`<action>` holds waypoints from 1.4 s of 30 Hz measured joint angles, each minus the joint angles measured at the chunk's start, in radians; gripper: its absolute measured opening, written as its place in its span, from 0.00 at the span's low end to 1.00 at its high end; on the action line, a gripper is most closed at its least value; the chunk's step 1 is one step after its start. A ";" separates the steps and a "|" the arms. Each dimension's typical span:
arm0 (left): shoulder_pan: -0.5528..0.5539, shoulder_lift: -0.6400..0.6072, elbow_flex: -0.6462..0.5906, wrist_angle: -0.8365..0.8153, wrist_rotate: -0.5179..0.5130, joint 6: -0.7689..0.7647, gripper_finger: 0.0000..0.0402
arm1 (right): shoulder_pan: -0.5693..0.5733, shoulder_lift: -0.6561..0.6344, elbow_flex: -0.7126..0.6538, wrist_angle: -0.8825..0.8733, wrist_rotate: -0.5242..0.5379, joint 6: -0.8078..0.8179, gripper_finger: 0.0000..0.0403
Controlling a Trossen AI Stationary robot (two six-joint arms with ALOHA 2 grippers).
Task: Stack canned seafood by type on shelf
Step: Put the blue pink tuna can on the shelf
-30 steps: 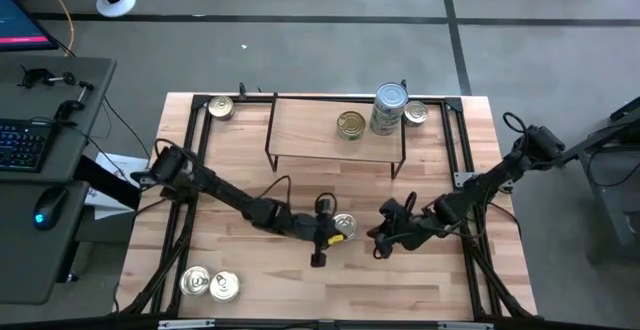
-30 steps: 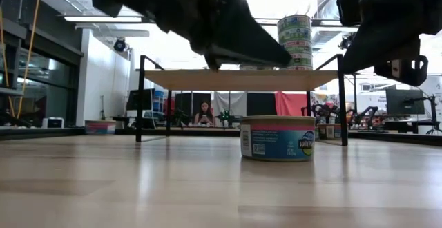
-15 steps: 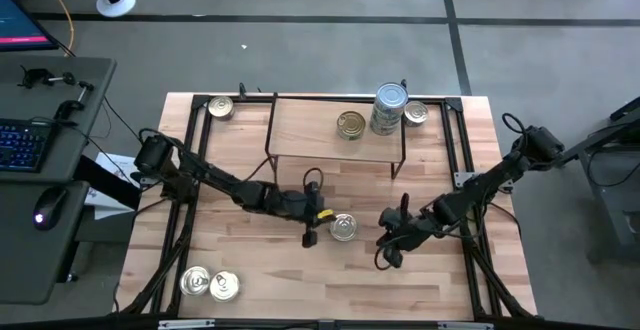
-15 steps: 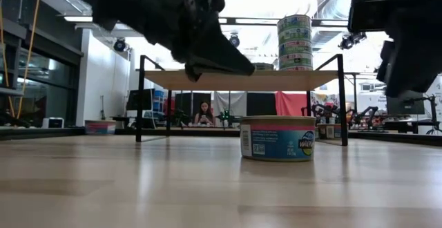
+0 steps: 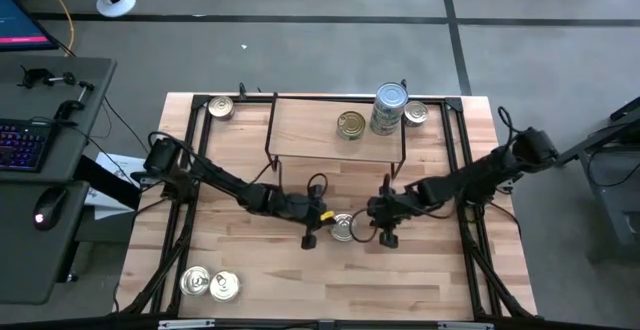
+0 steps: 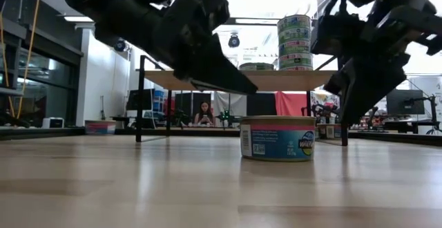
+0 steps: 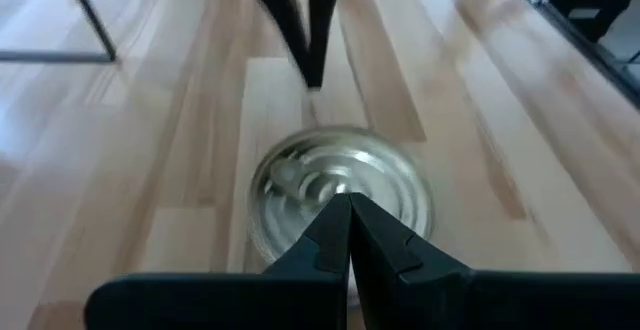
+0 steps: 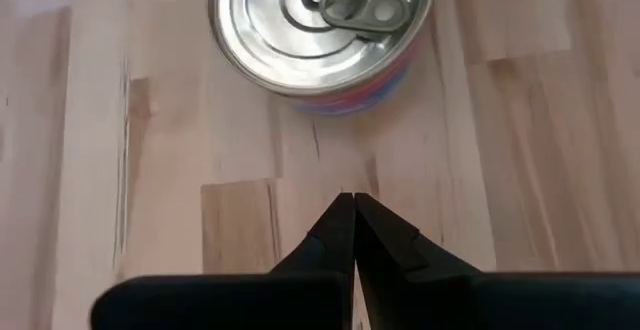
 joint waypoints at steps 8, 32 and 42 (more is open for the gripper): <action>-0.002 0.027 0.013 -0.033 -0.059 0.002 0.00 | -0.010 0.093 0.000 0.151 -0.012 -0.081 0.00; 0.001 0.039 0.013 -0.066 -0.055 0.103 0.00 | -0.028 0.159 -0.001 0.278 0.017 -0.082 0.00; -0.040 0.049 0.016 -0.103 -0.047 0.106 0.00 | -0.027 0.159 -0.002 0.342 0.003 -0.059 0.00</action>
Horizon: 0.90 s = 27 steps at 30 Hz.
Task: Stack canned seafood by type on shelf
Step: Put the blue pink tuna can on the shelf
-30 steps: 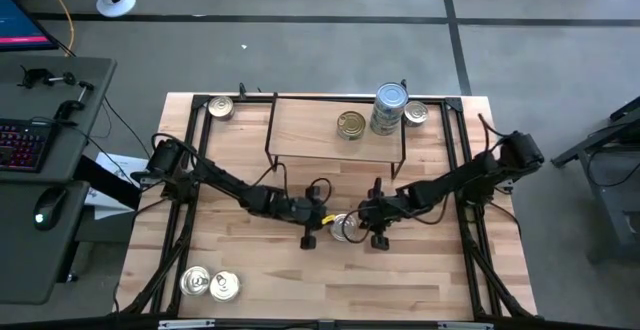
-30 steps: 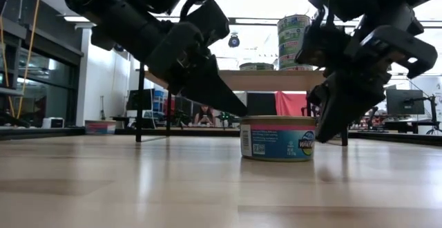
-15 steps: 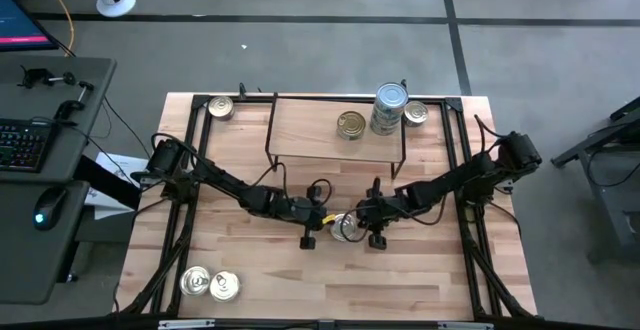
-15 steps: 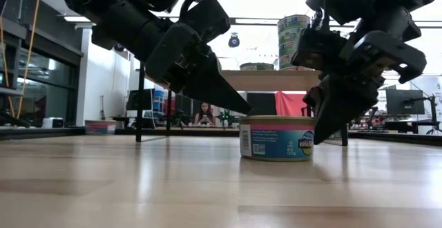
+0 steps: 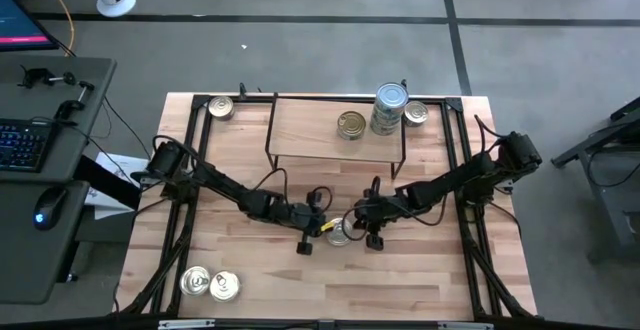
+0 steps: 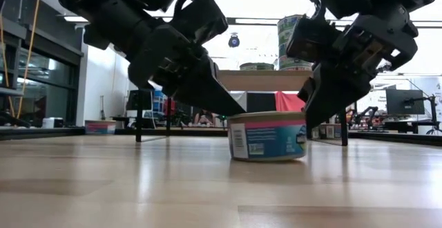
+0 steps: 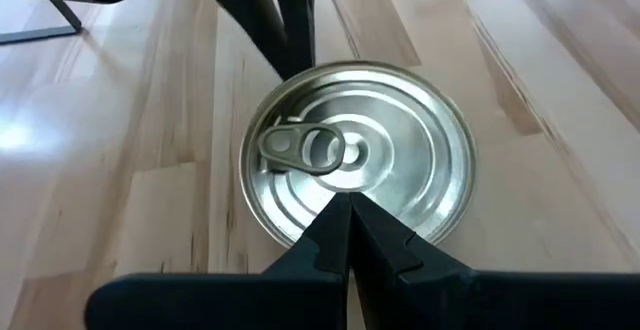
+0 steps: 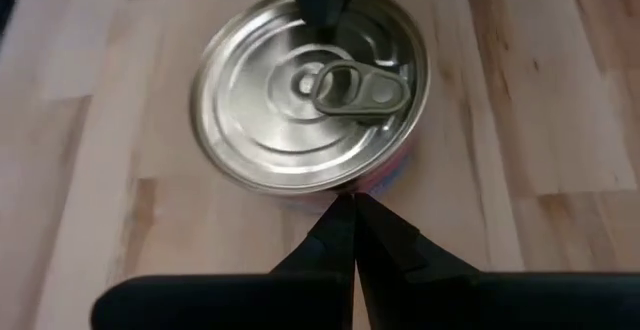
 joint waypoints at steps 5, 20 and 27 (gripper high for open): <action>0.000 -0.003 0.000 -0.031 -0.009 -0.003 0.00 | 0.012 0.000 0.020 0.012 -0.020 0.000 0.00; 0.001 0.009 -0.008 -0.128 -0.011 -0.001 0.00 | 0.045 -0.004 0.181 0.012 0.011 -0.079 0.00; 0.018 -0.068 -0.005 -0.324 -0.039 0.016 0.00 | 0.038 -0.002 0.297 -0.094 0.010 -0.147 0.00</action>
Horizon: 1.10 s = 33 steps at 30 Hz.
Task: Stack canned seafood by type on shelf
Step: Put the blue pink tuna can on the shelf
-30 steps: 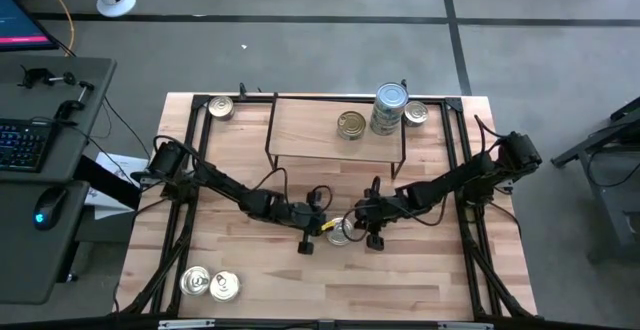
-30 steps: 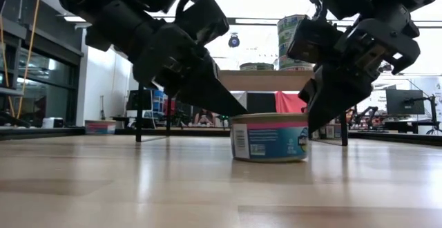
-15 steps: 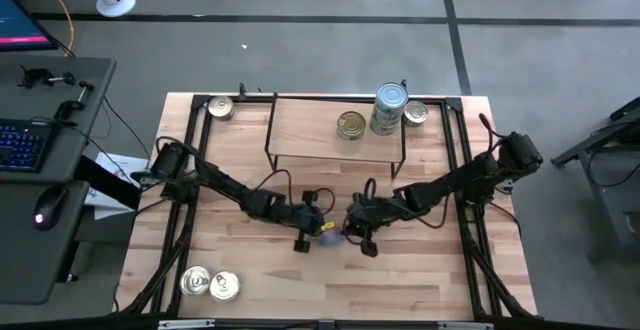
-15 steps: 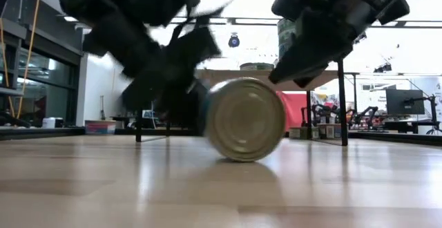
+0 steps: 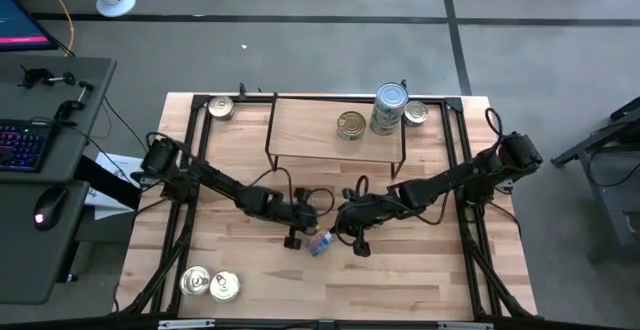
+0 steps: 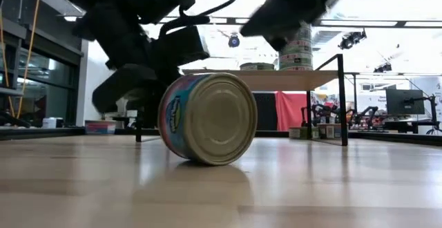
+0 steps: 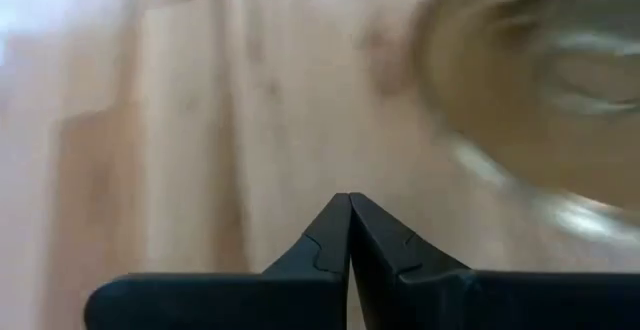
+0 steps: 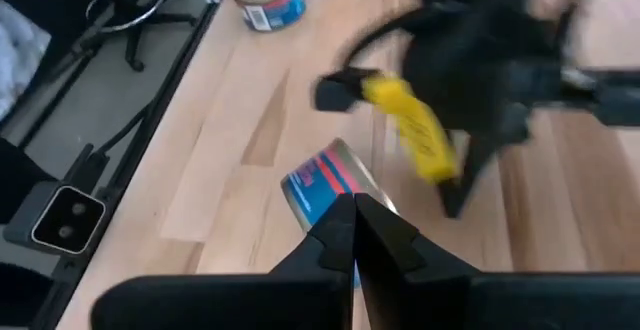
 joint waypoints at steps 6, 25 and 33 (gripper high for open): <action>0.024 -0.116 -0.066 -0.064 -0.040 -0.039 0.00 | -0.012 0.000 0.123 -0.148 0.001 -0.126 0.00; -0.220 -0.510 -0.238 -0.050 -0.583 -0.532 0.00 | -0.074 0.246 0.579 -0.715 -0.108 -0.424 0.61; -0.299 -0.585 -0.238 -0.029 -0.732 -0.569 0.00 | -0.072 0.410 0.761 -0.953 -0.091 -0.552 0.78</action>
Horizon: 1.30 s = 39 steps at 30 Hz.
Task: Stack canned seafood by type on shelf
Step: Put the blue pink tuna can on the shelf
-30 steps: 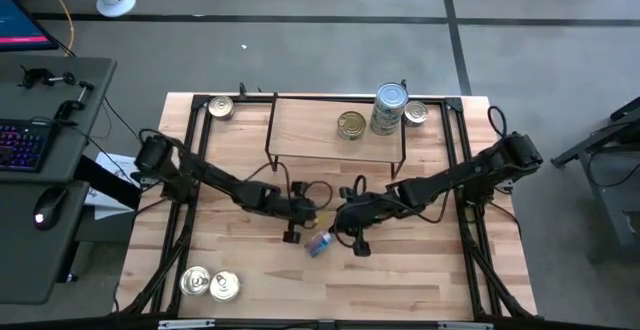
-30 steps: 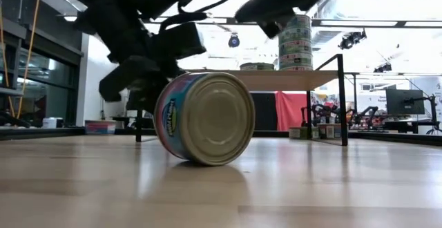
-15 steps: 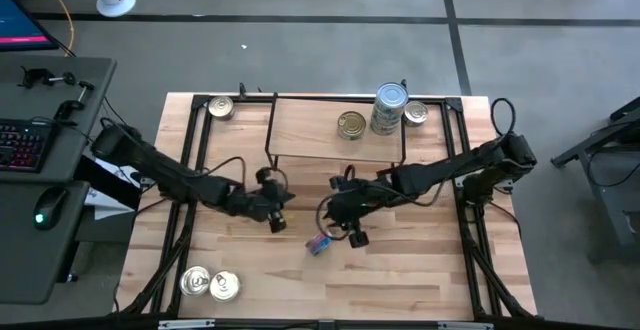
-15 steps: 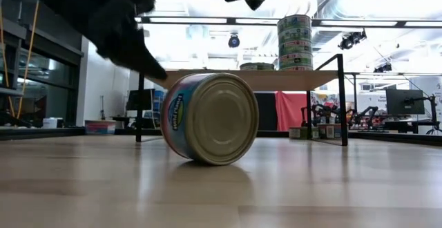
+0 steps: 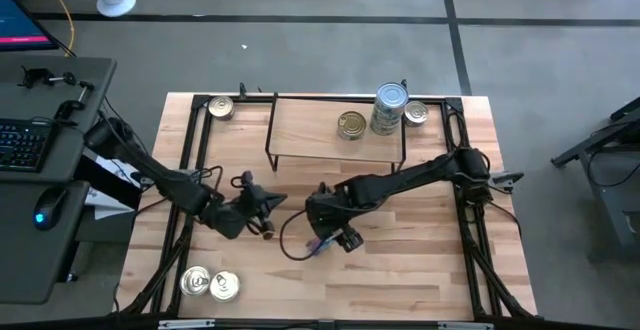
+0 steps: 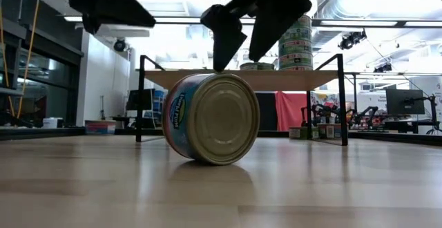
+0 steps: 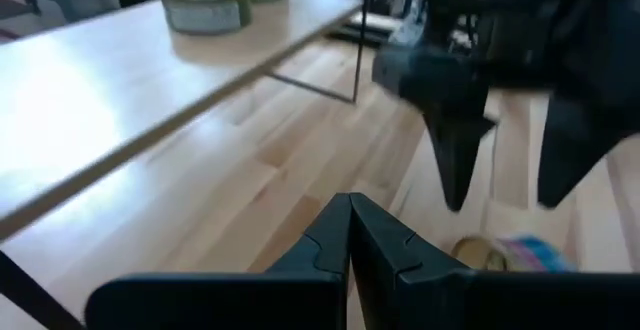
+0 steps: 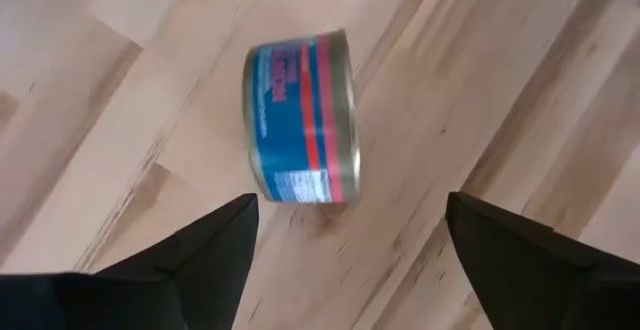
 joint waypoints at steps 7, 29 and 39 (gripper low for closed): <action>0.021 -0.035 0.000 -0.009 -0.014 0.076 0.00 | 0.010 0.004 -0.023 0.036 -0.019 -0.003 0.78; 0.101 -0.034 0.000 0.040 0.038 0.051 0.00 | 0.060 0.127 -0.027 0.132 0.035 -0.003 0.78; 0.101 -0.049 0.000 0.129 0.013 0.183 0.00 | 0.059 0.146 -0.027 0.135 0.105 0.000 0.48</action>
